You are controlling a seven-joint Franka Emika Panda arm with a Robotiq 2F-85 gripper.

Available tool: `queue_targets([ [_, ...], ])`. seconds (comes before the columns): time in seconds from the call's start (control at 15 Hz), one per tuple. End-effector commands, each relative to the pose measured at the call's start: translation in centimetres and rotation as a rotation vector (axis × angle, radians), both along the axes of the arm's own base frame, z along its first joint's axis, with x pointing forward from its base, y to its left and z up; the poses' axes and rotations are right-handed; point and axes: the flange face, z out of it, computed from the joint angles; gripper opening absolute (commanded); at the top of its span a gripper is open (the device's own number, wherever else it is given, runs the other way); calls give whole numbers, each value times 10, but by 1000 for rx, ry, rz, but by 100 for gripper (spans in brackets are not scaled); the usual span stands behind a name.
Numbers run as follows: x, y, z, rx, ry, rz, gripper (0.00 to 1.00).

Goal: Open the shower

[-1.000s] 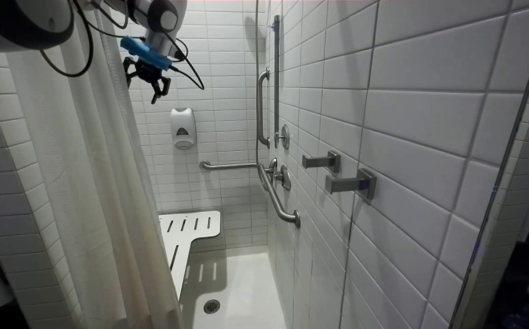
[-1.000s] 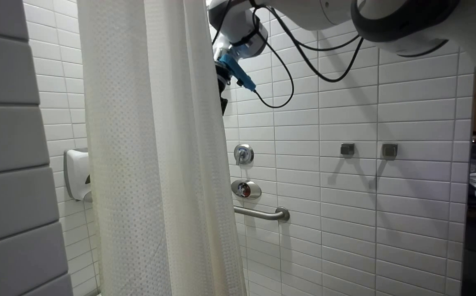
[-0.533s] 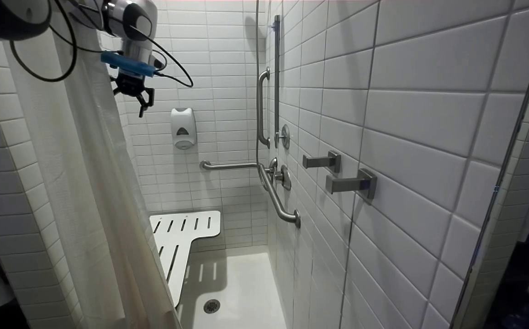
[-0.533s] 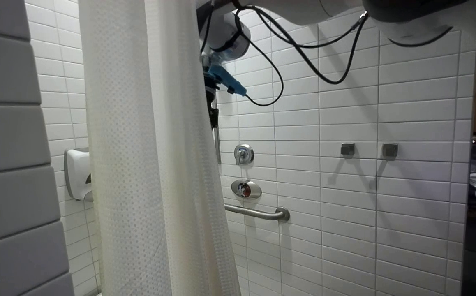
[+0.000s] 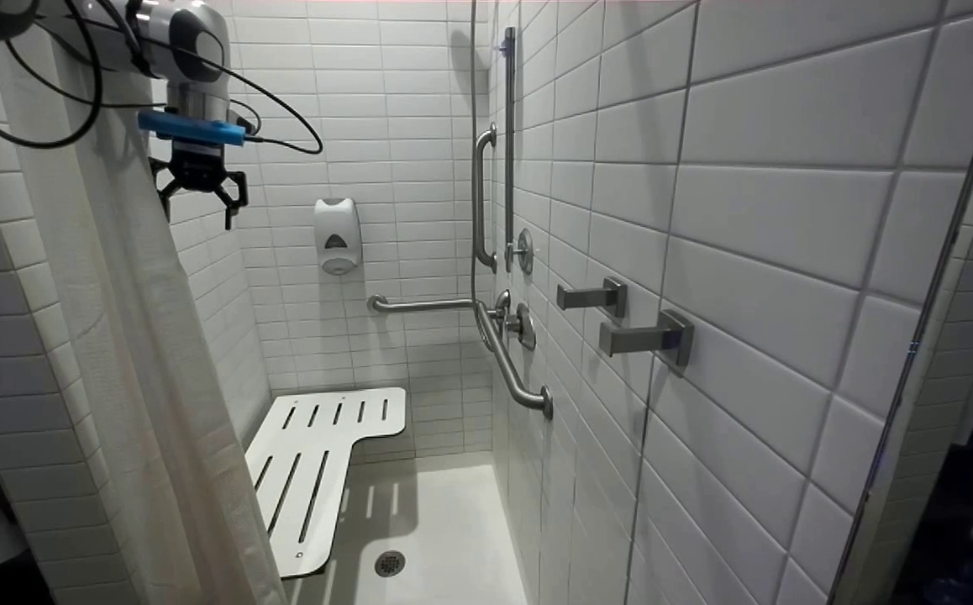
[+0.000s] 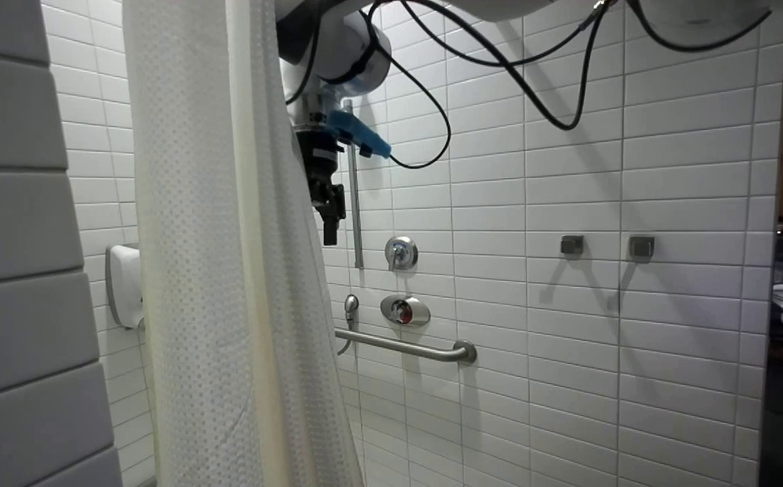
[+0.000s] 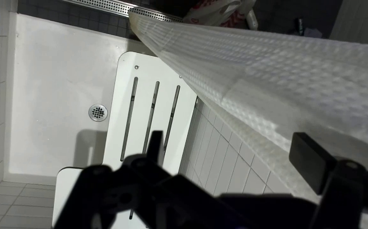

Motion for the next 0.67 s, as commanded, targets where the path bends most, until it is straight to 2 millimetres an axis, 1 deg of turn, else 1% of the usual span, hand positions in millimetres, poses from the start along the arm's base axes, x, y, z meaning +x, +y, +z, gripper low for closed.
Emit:
queue_targets([
  [0.0,-17,4,6,-31,-26,40,100],
  [0.13,-18,6,7,-42,-38,41,100],
  [0.2,-16,5,10,-68,-107,21,100],
  [0.33,-12,-4,18,-96,-223,-20,100],
  [0.47,-11,-18,25,-119,-324,-69,100],
  [0.6,-13,-39,32,-139,-423,-122,100],
])
